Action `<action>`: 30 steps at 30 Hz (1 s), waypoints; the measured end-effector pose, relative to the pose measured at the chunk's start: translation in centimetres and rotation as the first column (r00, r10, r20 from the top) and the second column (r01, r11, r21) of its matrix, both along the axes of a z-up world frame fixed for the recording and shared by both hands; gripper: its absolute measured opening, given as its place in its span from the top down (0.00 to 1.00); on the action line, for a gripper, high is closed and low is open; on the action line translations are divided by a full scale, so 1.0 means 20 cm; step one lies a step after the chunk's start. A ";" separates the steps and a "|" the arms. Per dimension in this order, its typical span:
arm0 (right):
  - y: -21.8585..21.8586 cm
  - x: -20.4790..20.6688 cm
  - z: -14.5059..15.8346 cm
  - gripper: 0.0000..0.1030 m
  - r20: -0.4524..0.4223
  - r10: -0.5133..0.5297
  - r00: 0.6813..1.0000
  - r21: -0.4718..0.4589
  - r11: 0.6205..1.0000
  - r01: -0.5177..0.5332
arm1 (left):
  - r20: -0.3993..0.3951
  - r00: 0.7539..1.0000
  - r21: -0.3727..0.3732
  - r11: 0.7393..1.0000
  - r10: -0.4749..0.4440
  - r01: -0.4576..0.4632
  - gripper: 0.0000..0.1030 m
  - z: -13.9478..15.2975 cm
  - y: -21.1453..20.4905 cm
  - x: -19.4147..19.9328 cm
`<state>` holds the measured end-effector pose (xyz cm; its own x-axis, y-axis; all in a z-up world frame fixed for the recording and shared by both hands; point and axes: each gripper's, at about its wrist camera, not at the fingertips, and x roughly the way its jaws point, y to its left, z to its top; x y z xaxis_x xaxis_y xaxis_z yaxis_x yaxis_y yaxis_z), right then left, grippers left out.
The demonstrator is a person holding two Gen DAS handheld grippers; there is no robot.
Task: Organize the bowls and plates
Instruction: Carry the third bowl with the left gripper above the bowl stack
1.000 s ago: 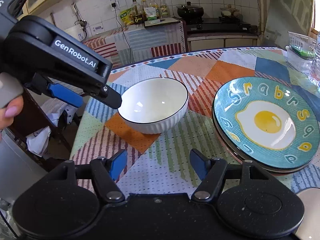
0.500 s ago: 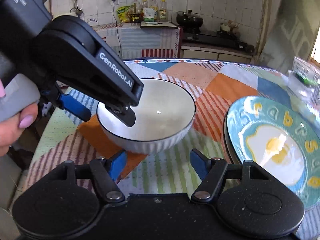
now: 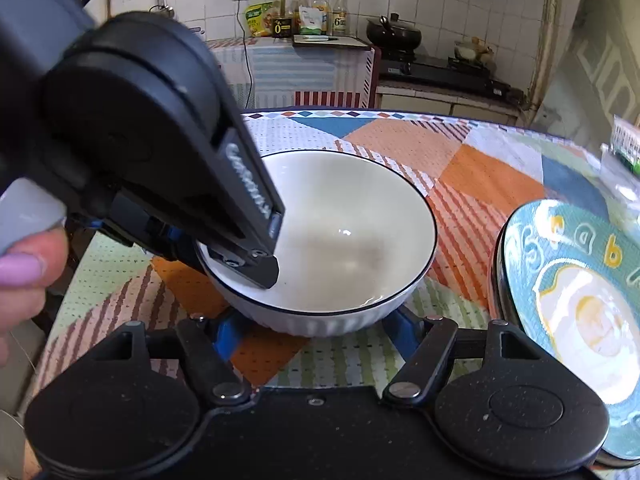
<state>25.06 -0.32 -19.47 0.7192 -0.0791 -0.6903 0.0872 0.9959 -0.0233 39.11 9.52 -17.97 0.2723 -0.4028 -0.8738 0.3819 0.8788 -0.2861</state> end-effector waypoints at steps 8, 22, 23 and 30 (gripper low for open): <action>0.00 -0.02 -0.01 0.30 0.019 -0.002 1.000 0.026 1.000 0.001 | -0.002 1.000 0.014 1.000 0.009 -0.009 0.85 0.02 0.00 -0.04; -0.02 -0.10 0.05 0.33 0.039 0.018 0.999 0.089 0.996 -0.021 | 0.048 0.999 0.062 0.998 -0.020 0.017 0.85 0.16 0.01 -0.18; -0.02 -0.12 0.06 0.33 0.046 0.019 0.999 0.091 0.996 -0.023 | 0.048 0.999 0.061 0.998 -0.020 0.017 0.85 0.18 0.01 -0.19; -0.03 -0.24 0.16 0.33 0.104 0.022 0.994 0.089 0.996 -0.031 | 0.085 0.995 0.069 0.997 -0.043 0.038 0.85 0.34 -0.01 -0.33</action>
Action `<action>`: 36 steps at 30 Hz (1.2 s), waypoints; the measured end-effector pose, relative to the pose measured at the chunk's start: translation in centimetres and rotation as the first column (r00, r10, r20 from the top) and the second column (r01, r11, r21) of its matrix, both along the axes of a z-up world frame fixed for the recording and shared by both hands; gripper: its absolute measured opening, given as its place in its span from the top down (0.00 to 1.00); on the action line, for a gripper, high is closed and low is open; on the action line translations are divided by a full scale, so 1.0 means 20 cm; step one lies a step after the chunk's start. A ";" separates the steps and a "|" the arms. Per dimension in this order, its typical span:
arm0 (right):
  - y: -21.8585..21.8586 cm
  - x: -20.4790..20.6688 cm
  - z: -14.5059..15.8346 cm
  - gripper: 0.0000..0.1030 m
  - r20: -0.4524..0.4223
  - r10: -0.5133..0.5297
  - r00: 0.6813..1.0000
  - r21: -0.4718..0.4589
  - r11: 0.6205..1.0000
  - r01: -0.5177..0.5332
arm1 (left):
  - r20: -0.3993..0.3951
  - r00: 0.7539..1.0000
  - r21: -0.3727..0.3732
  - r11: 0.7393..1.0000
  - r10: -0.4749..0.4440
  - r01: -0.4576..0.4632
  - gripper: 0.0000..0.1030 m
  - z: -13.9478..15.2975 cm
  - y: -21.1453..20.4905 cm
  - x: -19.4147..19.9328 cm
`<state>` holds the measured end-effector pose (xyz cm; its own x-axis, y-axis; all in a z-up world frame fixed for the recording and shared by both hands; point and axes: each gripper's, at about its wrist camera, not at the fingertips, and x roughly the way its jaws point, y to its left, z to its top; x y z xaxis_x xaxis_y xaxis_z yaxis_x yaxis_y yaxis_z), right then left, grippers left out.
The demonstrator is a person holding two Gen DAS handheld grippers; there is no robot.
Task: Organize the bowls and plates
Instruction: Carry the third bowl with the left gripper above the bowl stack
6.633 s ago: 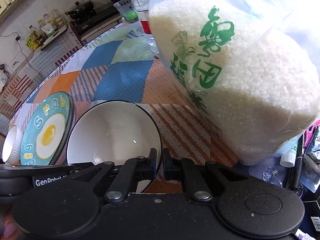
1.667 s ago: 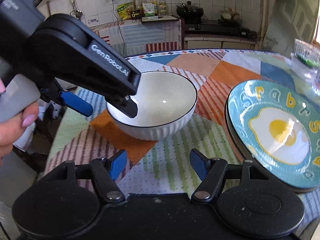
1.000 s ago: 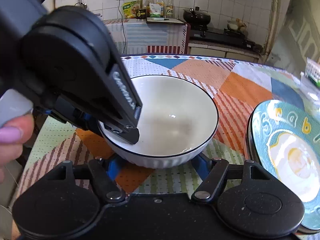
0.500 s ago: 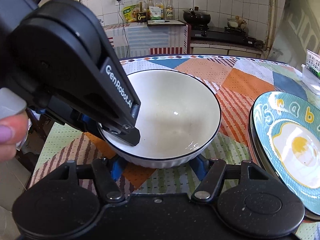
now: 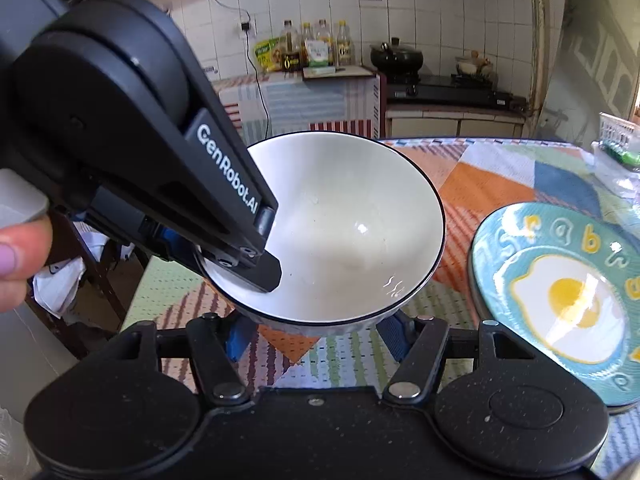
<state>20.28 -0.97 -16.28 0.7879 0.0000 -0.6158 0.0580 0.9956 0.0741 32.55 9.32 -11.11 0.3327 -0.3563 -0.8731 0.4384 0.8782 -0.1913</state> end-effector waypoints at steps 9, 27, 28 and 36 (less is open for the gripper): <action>-0.11 -0.16 0.18 0.33 0.044 0.013 0.999 0.027 1.000 -0.014 | 0.044 0.998 0.021 0.999 -0.035 0.035 0.85 0.23 -0.11 -0.20; -0.36 -0.61 0.41 0.34 0.055 0.076 0.996 -0.055 0.996 -0.073 | 0.020 0.992 -0.033 0.992 -0.122 0.122 0.84 0.44 -0.35 -0.68; -0.37 -0.64 0.42 0.34 0.053 0.075 0.996 -0.064 0.995 -0.072 | 0.010 0.992 -0.040 0.991 -0.125 0.126 0.84 0.44 -0.36 -0.70; -0.48 -0.84 0.40 0.34 0.032 0.082 0.996 -0.110 0.991 -0.078 | -0.046 0.985 -0.064 0.985 -0.166 0.163 0.84 0.37 -0.48 -0.87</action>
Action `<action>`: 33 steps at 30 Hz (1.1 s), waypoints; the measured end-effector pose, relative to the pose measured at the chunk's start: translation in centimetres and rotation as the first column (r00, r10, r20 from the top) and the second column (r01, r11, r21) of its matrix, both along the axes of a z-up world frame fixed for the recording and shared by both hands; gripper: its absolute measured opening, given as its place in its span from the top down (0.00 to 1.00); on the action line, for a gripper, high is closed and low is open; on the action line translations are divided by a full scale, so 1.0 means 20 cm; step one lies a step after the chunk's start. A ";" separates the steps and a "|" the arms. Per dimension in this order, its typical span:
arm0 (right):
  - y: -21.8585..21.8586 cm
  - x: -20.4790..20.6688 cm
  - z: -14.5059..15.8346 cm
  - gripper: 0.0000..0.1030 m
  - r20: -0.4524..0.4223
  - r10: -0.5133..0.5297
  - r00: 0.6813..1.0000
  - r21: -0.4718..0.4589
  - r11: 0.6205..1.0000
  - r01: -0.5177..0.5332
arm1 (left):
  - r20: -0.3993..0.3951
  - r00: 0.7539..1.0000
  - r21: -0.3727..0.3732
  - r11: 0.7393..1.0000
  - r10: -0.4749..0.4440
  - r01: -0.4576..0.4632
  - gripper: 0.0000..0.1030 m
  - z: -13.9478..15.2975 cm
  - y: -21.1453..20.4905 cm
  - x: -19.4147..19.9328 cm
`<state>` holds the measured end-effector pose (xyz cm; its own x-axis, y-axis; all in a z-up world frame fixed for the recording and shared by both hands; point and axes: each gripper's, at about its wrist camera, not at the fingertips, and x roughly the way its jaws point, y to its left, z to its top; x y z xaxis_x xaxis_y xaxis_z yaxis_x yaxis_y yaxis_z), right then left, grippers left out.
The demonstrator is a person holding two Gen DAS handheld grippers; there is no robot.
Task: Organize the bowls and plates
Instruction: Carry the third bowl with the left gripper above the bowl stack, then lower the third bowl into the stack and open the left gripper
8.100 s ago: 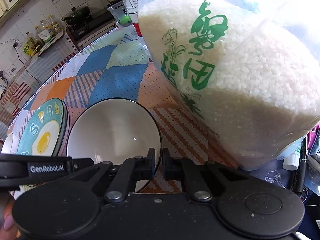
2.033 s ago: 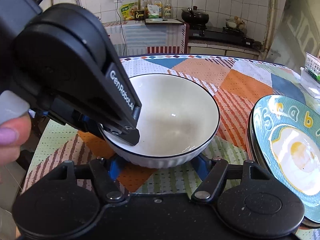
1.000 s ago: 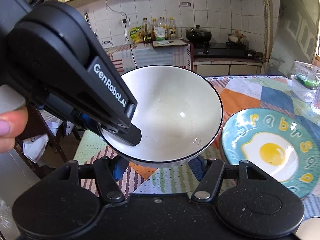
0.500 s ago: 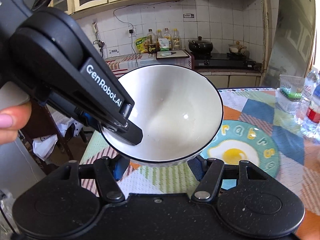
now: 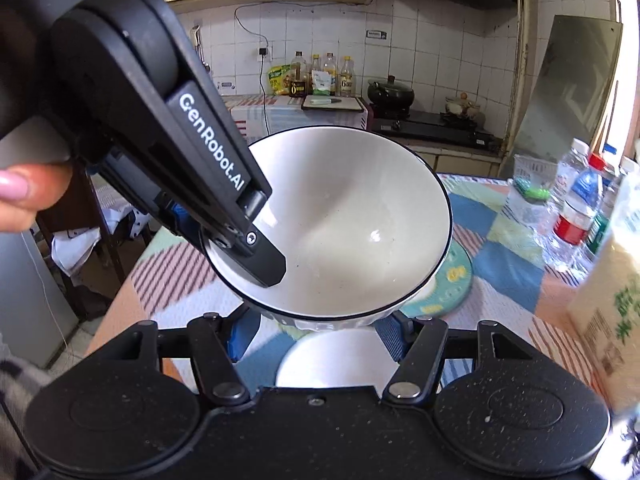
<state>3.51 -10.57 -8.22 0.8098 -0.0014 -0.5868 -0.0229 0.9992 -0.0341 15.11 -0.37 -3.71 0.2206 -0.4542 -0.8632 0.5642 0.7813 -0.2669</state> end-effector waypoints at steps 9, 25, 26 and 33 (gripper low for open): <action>-0.09 -0.11 -0.05 0.34 -0.083 0.015 0.996 0.016 1.000 -0.014 | -0.089 0.996 0.039 0.999 -0.008 0.011 0.84 -0.14 -0.07 -0.07; -0.12 -0.17 -0.16 0.34 -0.167 0.010 0.986 0.048 0.999 -0.002 | -0.134 0.991 0.160 0.987 0.023 -0.001 0.80 -0.30 -0.16 -0.06; -0.13 -0.17 -0.16 0.33 -0.171 0.000 0.985 0.055 0.998 0.009 | -0.142 0.989 0.161 0.987 0.029 -0.006 0.80 -0.31 -0.16 -0.05; -0.09 -0.18 -0.17 0.30 -0.179 -0.006 0.984 -0.039 0.999 -0.001 | -0.158 0.986 0.178 0.984 0.059 -0.030 0.80 -0.38 -0.18 -0.04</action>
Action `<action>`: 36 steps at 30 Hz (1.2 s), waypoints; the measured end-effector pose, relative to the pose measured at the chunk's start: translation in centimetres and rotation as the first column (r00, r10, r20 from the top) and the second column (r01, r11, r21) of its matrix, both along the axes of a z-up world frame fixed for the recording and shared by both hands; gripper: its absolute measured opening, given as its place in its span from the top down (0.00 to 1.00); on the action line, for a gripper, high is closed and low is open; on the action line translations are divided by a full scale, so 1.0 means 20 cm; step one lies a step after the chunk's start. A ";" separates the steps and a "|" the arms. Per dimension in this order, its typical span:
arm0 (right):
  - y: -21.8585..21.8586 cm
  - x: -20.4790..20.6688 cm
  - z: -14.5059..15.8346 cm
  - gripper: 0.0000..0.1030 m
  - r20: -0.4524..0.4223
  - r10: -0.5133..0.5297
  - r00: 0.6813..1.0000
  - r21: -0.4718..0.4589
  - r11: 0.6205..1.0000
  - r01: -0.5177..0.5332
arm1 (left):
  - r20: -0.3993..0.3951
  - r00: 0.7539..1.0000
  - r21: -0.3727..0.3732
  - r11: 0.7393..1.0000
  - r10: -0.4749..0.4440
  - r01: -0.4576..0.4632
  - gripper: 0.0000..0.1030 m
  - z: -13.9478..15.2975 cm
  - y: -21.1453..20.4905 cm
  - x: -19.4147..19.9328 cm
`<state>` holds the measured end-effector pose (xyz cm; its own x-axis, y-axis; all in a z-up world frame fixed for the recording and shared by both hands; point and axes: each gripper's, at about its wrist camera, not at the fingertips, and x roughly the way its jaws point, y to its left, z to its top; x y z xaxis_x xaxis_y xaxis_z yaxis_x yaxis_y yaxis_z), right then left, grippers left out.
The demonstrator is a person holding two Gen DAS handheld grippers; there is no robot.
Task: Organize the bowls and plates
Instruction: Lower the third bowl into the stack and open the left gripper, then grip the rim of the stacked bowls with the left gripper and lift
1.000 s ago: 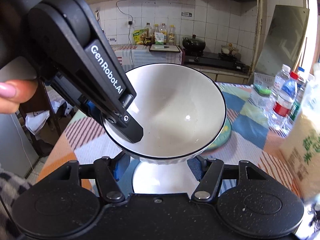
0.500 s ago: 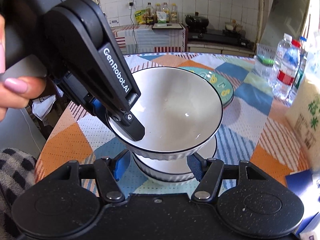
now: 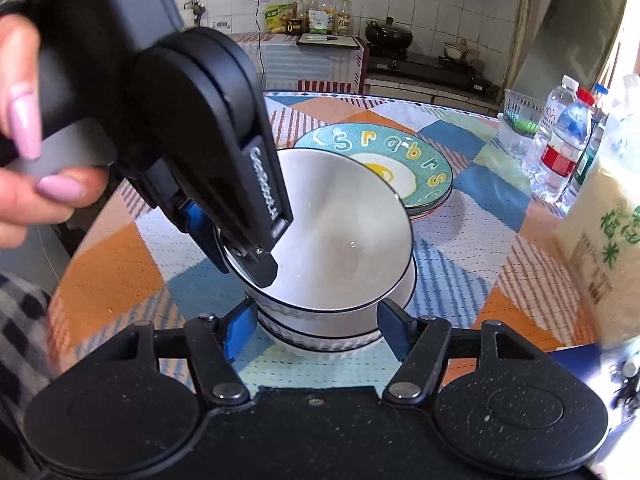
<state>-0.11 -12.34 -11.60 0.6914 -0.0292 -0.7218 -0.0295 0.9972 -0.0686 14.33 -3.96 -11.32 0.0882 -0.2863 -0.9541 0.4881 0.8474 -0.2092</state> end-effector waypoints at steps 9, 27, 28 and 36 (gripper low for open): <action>-0.02 -0.05 0.02 0.25 0.029 0.030 0.999 -0.049 0.998 -0.029 | -0.012 0.997 -0.106 0.991 0.076 -0.076 0.60 0.01 0.08 -0.01; -0.29 -0.07 -0.28 0.07 0.054 0.139 0.989 0.132 0.981 -0.145 | 0.078 0.980 -0.218 0.963 0.182 -0.161 0.43 -0.10 0.20 0.00; -0.29 -0.06 -0.30 0.07 0.055 0.132 0.990 0.158 0.977 -0.140 | 0.070 0.980 -0.214 0.962 0.187 -0.168 0.43 -0.12 0.19 0.01; -0.24 0.02 -0.38 0.07 0.100 0.152 0.983 0.146 0.975 -0.166 | 0.050 0.980 -0.202 0.963 0.190 -0.176 0.42 -0.20 0.20 0.03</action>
<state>0.31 -17.23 -19.28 0.7392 0.1921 -0.6455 -0.1890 0.9791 0.0750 14.83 -0.04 -15.29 0.2199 -0.4400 -0.8707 0.3473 0.8693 -0.3516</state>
